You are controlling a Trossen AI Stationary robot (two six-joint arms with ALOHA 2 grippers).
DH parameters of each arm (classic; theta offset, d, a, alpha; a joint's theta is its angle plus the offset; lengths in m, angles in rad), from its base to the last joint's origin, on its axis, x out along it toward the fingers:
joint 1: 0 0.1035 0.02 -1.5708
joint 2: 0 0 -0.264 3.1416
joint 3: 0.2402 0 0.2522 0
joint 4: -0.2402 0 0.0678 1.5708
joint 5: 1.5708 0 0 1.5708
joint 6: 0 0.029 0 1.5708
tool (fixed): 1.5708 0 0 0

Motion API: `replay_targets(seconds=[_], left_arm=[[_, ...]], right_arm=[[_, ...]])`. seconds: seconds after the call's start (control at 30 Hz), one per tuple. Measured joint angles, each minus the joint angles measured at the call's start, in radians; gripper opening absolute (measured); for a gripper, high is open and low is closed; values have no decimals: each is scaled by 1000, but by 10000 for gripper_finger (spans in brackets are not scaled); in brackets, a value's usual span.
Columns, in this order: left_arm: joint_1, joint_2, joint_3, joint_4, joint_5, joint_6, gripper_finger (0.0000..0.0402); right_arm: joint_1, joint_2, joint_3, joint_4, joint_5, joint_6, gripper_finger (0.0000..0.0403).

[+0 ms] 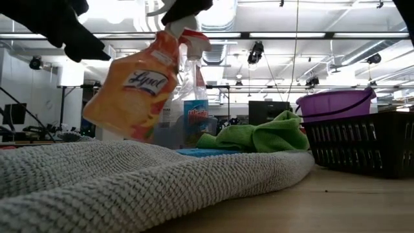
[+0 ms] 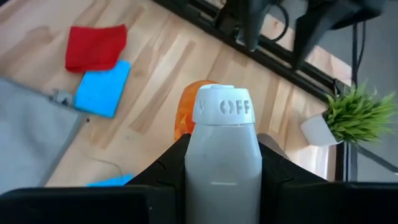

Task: Pick & Place Kitchen Items
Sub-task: Put the orange spray bottle into the black bin

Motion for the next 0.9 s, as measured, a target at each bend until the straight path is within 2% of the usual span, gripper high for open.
replay_targets(seconds=[0.43,0.73,0.9], left_arm=[[-150,138,-1,79,0,25,282],[-169,215,1,246,-76,29,347],[-169,276,1,321,-79,37,359]], right_arm=[[1,7,0,19,-2,78,101],[3,52,1,54,-6,105,101],[4,81,1,96,-7,103,101]])
